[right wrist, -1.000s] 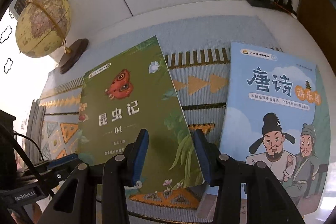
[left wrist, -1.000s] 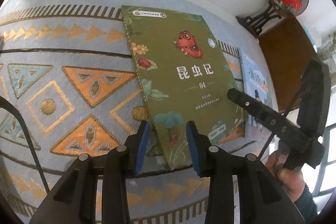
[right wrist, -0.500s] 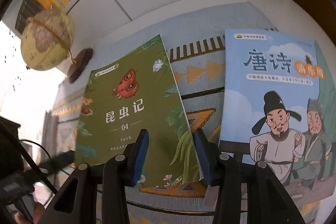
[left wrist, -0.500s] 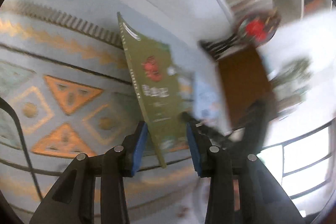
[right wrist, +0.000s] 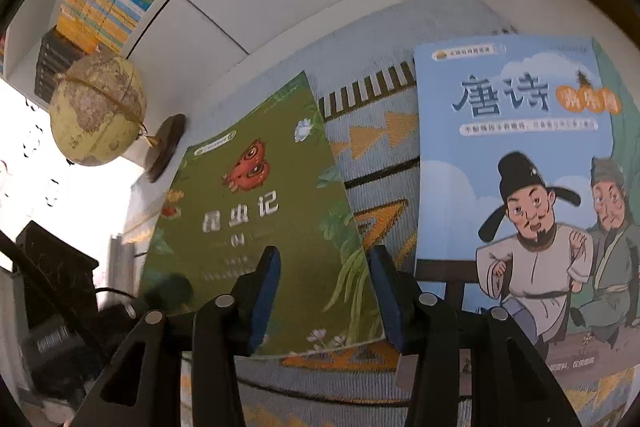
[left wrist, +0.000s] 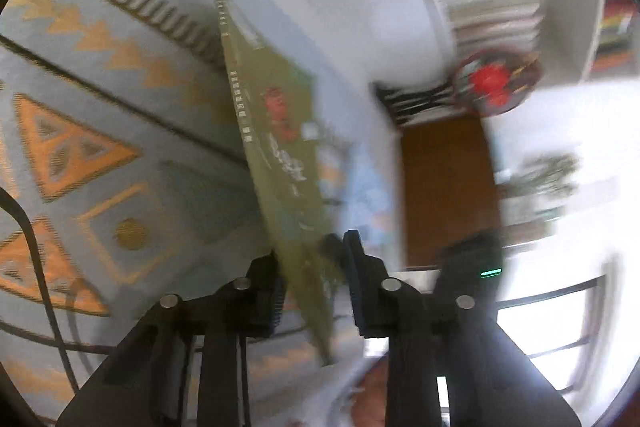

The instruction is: Organize books

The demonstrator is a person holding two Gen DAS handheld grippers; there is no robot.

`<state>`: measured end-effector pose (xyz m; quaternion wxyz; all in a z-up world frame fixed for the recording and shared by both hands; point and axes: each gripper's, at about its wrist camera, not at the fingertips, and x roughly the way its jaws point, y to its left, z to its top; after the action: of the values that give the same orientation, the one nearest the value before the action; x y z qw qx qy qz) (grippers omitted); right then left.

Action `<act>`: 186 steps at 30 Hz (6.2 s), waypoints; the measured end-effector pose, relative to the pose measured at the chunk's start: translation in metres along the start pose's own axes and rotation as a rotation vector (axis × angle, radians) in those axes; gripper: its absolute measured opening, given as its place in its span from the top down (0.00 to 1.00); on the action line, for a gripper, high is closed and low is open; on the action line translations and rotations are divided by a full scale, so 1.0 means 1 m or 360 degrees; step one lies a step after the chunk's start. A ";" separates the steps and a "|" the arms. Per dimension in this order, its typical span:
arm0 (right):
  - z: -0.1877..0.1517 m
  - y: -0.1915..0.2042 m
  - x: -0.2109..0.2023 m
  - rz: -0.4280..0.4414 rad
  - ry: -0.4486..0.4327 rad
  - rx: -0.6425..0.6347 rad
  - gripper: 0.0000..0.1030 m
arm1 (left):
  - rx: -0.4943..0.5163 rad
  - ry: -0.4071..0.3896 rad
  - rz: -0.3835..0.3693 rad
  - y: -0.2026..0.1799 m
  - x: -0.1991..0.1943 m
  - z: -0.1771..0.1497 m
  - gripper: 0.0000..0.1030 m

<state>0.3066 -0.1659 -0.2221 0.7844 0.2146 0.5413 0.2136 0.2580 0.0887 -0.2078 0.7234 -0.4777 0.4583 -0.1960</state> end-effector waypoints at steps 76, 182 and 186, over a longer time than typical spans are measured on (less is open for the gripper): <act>-0.270 0.329 -0.019 0.0229 -0.0034 -0.1199 0.81 | 0.0692 -0.0612 0.1111 0.014 -0.334 -0.139 0.79; 0.014 -0.063 -0.067 -0.0685 0.0028 -0.0452 0.39 | 0.0798 0.0394 0.0633 -0.083 0.134 -0.080 0.18; 0.009 -0.036 -0.063 -0.0573 -0.0005 -0.0541 0.32 | 0.0766 0.0348 0.0641 -0.075 0.106 -0.085 0.18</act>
<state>0.2987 -0.2318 -0.1920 0.8355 -0.0201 0.5259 0.1581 0.2510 -0.0662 -0.2039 0.7863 -0.1691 0.5590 -0.2017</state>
